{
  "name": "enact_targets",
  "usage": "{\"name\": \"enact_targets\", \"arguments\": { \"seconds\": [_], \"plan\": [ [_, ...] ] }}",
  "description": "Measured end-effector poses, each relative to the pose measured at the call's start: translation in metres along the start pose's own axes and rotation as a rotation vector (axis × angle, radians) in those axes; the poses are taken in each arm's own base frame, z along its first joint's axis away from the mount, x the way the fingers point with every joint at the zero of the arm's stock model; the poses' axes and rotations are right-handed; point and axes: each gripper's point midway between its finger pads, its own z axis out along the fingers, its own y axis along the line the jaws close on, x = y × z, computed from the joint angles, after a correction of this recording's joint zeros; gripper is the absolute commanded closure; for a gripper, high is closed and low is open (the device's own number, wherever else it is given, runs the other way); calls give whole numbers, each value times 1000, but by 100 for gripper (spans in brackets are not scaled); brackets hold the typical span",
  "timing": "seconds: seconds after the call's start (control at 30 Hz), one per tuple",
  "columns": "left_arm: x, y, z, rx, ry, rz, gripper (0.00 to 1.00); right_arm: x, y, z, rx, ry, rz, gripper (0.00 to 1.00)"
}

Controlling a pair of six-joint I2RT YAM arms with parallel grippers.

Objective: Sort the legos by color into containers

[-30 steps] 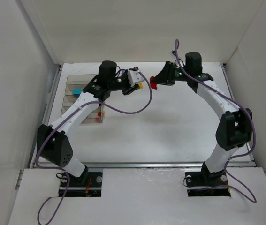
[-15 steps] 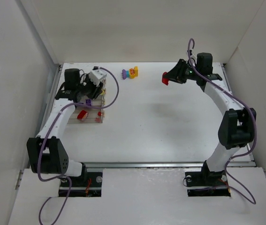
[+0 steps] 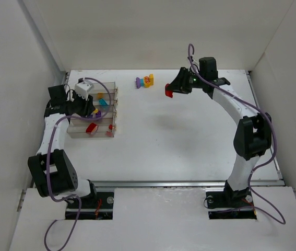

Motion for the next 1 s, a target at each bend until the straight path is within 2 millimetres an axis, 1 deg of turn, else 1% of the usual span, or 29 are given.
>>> {"name": "enact_targets", "arguments": {
  "seconds": [0.03,0.13,0.33,0.4,0.6,0.7,0.8,0.9,1.0],
  "plan": [
    [-1,4,1,-15,-7,-7,100,3,3,2,-5,7,-6,100],
    [-5,19,8,-64,-32,-26,100,7,5,3,-4,18,-4,100],
    [-9,51,34,-148,-84,-109,100,6,4,3,1,16,-6,100],
    [-12,65,45,-172,-96,-141,100,6,3,3,4,15,-6,100],
    [-31,115,74,-250,-137,-179,100,5,0,4,20,7,-4,100],
    [-37,132,85,-268,-146,-181,100,4,-2,4,33,5,0,100],
    [-36,144,96,-278,-136,-196,100,-1,-4,8,40,5,3,100],
    [-38,161,110,-291,-137,-200,100,-8,-7,16,40,3,3,100],
    [-26,166,121,-293,-117,-224,100,-10,-11,22,48,14,12,100]
  ]
}}
